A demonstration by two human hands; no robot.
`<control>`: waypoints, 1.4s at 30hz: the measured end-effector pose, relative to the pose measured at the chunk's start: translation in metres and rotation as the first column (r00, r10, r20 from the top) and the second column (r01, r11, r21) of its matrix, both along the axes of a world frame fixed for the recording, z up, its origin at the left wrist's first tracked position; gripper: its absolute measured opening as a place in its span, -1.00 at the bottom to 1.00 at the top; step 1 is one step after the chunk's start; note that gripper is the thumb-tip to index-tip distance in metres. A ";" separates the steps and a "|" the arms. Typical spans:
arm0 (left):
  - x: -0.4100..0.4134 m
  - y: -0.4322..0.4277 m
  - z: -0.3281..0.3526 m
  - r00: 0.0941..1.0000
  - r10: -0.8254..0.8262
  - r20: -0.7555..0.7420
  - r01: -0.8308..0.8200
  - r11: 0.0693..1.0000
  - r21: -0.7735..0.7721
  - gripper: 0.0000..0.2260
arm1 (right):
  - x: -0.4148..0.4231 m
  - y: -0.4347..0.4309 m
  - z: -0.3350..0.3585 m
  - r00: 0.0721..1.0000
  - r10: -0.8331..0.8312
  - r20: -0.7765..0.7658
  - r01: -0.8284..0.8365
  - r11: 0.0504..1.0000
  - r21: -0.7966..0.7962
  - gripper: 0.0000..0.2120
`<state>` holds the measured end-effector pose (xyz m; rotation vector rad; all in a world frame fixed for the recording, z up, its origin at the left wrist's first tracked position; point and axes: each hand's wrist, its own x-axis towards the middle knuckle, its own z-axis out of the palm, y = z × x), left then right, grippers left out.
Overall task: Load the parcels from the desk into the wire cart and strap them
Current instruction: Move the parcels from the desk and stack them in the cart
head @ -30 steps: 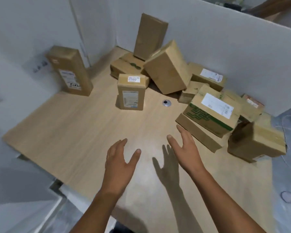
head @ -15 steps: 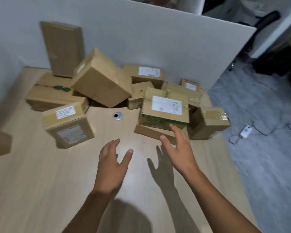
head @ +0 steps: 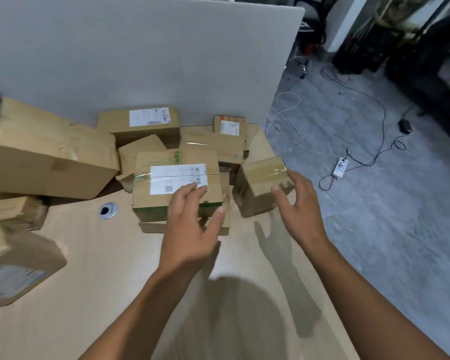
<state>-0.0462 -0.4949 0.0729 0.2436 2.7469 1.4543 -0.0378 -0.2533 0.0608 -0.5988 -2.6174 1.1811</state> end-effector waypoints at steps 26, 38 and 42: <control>0.173 0.034 -0.035 0.781 0.320 0.536 -0.579 0.692 0.432 -0.36 | 0.139 -0.057 -0.012 0.882 0.457 0.118 -0.347 0.798 -0.493 -0.46; 0.423 -0.134 -0.031 0.424 0.770 0.476 -0.765 0.024 0.644 -0.59 | 0.285 -0.294 0.020 0.224 0.970 0.093 -0.883 0.242 -0.403 -0.52; 0.512 -0.151 -0.029 0.160 0.864 0.478 -0.734 -0.220 0.643 -0.58 | 0.360 -0.355 0.027 -0.082 0.995 0.063 -0.912 -0.050 -0.408 -0.61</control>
